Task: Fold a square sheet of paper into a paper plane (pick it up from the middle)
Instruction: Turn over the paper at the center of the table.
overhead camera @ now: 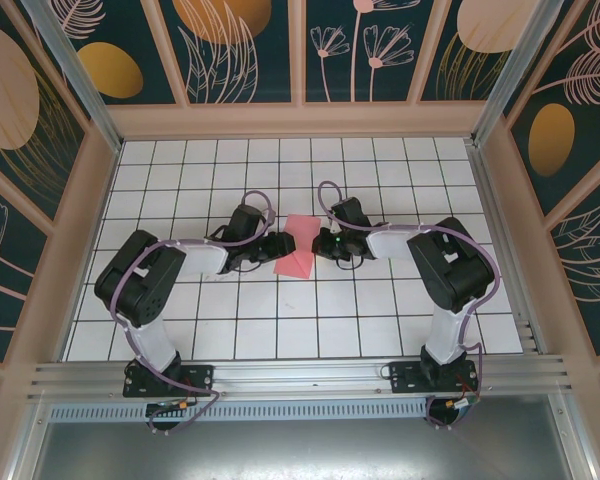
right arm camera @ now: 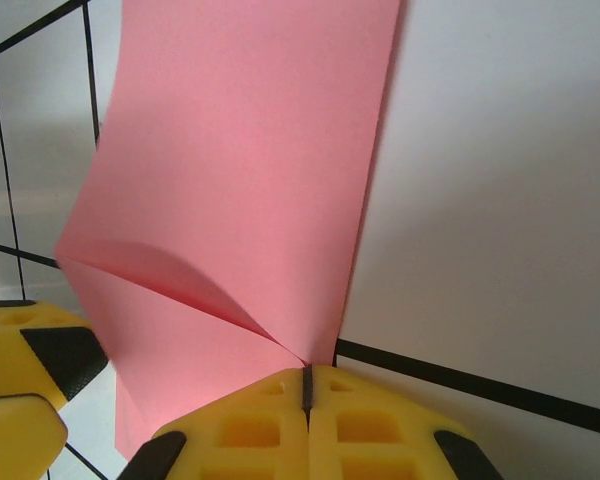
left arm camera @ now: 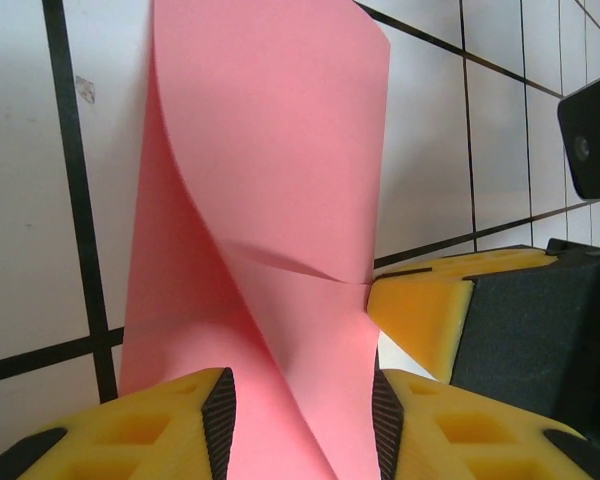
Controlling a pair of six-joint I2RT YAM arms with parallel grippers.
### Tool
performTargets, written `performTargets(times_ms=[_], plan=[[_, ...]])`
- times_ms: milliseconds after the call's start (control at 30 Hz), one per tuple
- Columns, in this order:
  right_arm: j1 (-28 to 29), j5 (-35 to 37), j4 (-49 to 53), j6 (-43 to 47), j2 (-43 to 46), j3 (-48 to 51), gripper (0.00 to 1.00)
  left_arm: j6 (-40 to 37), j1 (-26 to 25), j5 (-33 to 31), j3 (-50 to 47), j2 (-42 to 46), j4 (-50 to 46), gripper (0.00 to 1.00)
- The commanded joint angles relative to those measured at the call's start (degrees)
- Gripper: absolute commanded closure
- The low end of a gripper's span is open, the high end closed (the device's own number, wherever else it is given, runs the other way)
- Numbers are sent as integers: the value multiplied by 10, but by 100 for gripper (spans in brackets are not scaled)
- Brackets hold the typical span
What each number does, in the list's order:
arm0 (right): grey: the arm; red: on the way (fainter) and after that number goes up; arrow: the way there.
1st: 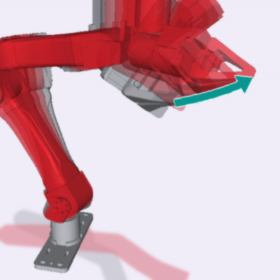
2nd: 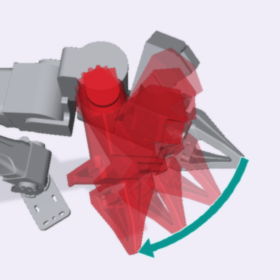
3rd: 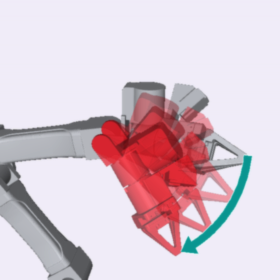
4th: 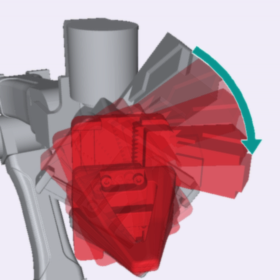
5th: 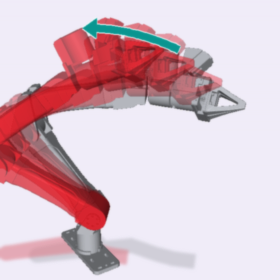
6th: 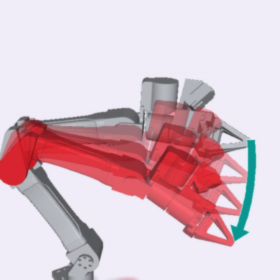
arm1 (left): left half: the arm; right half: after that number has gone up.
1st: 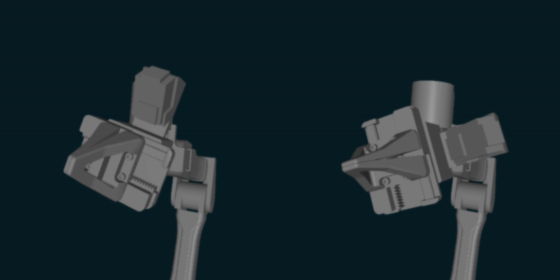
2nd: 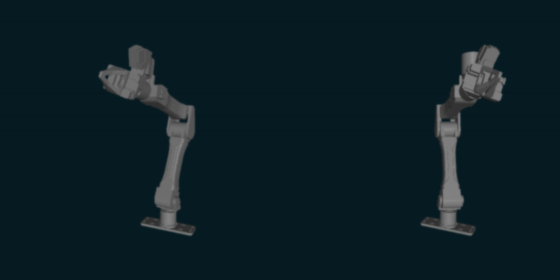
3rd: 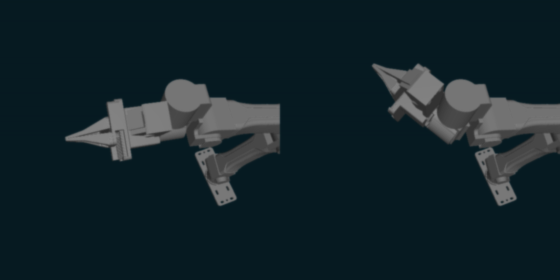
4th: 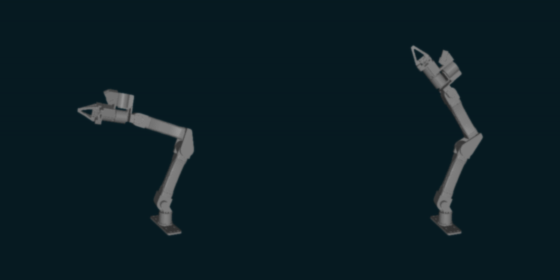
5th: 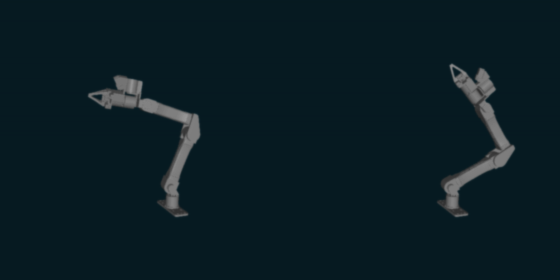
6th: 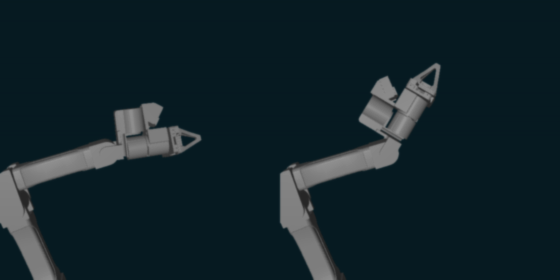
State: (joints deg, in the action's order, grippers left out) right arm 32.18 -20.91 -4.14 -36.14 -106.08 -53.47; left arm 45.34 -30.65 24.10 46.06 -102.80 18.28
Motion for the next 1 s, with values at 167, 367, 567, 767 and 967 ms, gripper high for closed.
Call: performTargets(times_ms=[167,367,567,767,967], plan=[[-5,4,-6,0,9,10,94,8,2,31,34,-35,26,62],[-5,4,-6,-1,13,12,94,0,2,34,46,-47,20,70],[-5,34,8,-11,42,17,83,-12,2,31,46,-54,18,80],[-5,102,24,-37,116,39,62,-31,2,13,45,-50,9,88],[-5,129,17,-58,188,80,46,-63,2,-14,54,-23,-22,95]])
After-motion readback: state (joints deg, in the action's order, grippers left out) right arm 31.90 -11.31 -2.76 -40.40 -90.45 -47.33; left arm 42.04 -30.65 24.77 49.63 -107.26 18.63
